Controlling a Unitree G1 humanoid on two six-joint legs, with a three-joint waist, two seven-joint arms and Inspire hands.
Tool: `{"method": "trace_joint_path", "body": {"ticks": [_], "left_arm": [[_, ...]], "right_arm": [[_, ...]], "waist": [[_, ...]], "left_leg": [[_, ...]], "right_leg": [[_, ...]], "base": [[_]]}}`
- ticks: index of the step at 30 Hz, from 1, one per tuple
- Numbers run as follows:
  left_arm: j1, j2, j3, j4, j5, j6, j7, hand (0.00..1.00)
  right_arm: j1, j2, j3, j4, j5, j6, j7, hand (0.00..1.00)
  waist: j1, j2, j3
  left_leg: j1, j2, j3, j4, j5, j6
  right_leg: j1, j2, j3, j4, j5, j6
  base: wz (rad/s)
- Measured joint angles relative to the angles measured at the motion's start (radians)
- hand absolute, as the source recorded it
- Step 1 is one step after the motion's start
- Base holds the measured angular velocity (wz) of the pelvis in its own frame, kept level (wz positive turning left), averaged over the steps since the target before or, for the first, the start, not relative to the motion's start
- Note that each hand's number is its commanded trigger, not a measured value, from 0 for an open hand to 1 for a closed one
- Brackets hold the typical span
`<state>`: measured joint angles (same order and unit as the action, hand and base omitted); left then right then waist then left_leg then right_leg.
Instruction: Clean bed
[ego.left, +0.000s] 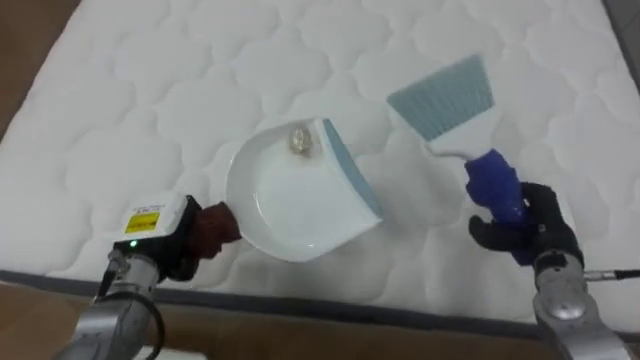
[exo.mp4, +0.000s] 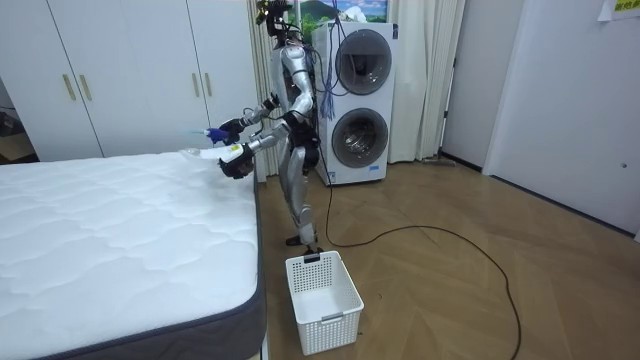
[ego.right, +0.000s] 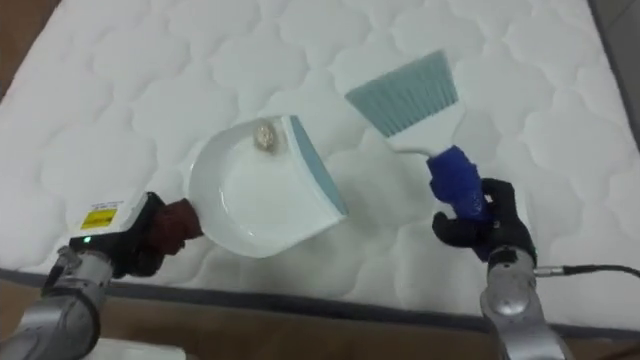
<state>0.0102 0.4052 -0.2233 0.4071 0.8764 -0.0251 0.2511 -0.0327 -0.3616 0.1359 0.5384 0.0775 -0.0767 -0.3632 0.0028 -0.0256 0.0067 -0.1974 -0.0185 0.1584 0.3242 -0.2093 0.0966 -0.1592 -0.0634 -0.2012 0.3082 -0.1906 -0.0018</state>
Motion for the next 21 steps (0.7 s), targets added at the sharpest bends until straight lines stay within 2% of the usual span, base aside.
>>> {"method": "trace_joint_path", "body": {"ticks": [2,6,11,17,21], "left_arm": [[0.036,-0.002,0.016,-0.027,0.0,-0.012,0.005,1.0],[0.063,-0.004,0.03,-0.034,0.0,-0.02,0.03,1.0],[0.071,-0.031,0.058,-0.036,-0.001,-0.02,0.053,1.0],[0.072,-0.035,0.065,-0.053,-0.016,-0.023,0.053,1.0],[0.086,-0.036,0.076,-0.053,-0.023,-0.028,0.053,1.0]], "right_arm": [[0.016,0.0,-0.018,-0.011,0.002,-0.002,0.0,0.0],[0.028,0.001,-0.06,-0.029,0.058,-0.02,-0.004,0.0],[0.057,0.007,-0.082,-0.084,0.075,-0.034,-0.003,0.0],[0.059,0.014,-0.081,-0.091,0.104,-0.034,-0.002,0.0],[0.058,0.014,-0.083,-0.103,0.119,-0.034,-0.002,0.0]], "waist": [[-0.002,0.002,-0.0083],[-0.002,0.001,-0.0133],[0.0,0.001,-0.0151],[0.005,0.0,-0.0152],[0.005,0.0,-0.0149]], "left_leg": [[0.03,-0.002,0.002,-0.02,0.001,-0.001],[0.102,-0.007,0.002,-0.059,0.004,-0.006],[0.168,-0.009,0.001,-0.089,0.005,-0.009],[0.2,-0.011,0.0,-0.106,0.006,-0.01],[0.211,-0.011,0.0,-0.106,0.005,-0.012]], "right_leg": [[0.028,0.002,0.001,-0.019,0.003,0.002],[0.097,0.006,0.005,-0.053,0.005,0.005],[0.166,0.014,0.01,-0.089,0.008,0.008],[0.198,0.016,0.037,-0.108,0.009,0.01],[0.213,0.016,0.034,-0.116,0.009,0.01]], "base": [[-0.03],[0.0],[0.0],[0.0],[0.0]]}}
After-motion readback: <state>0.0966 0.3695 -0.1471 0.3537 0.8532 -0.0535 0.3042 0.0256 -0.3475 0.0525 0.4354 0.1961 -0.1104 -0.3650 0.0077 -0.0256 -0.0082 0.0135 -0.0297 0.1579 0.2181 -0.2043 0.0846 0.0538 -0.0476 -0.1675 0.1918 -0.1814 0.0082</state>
